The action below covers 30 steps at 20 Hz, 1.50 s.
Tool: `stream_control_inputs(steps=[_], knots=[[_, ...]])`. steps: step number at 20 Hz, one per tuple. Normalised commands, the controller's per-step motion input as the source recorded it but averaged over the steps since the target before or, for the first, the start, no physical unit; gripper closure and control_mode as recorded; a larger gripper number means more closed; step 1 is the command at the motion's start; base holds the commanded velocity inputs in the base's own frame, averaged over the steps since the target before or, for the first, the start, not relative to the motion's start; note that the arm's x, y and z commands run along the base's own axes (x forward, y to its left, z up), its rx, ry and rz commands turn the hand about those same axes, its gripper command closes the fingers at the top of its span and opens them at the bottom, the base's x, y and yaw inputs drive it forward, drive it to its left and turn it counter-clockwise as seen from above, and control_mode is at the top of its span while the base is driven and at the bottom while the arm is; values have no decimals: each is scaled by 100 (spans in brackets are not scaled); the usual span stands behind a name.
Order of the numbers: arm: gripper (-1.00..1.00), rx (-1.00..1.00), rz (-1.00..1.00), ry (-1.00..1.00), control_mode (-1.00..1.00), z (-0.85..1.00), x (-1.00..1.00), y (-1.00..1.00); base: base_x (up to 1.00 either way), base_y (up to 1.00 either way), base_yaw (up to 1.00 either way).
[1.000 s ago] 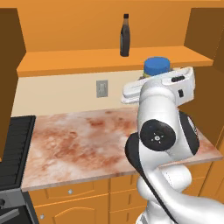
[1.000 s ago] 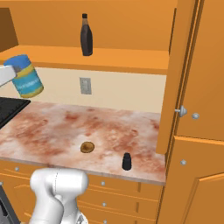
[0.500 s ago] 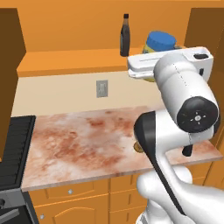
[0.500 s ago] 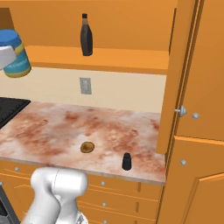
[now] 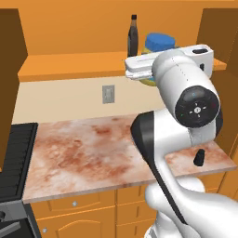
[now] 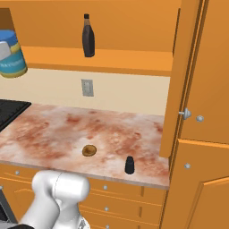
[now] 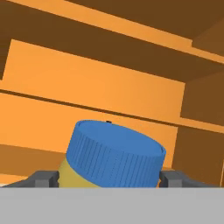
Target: There are various items on the counter. Only move the condiments/shakers into the cabinet.
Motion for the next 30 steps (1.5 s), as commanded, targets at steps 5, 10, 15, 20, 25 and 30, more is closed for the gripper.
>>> stream_control_inputs(steps=[5, 10, 15, 20, 25, 30], knots=[[100, 0, 0, 8, -100, 0, 48, 34, 0, 0, 0], [100, 0, 0, 0, -100, -2, 32, 20, 0, 0, 0], [100, -1, 0, -1, -100, -7, 21, 13, 0, 0, 0], [100, -3, 0, -1, -100, -8, 31, 0, 0, 0, 0], [100, -5, 0, 0, -100, -4, 35, 0, 0, 0, 0], [100, -3, -1, 0, -100, -1, 41, 0, 0, 0, 0]])
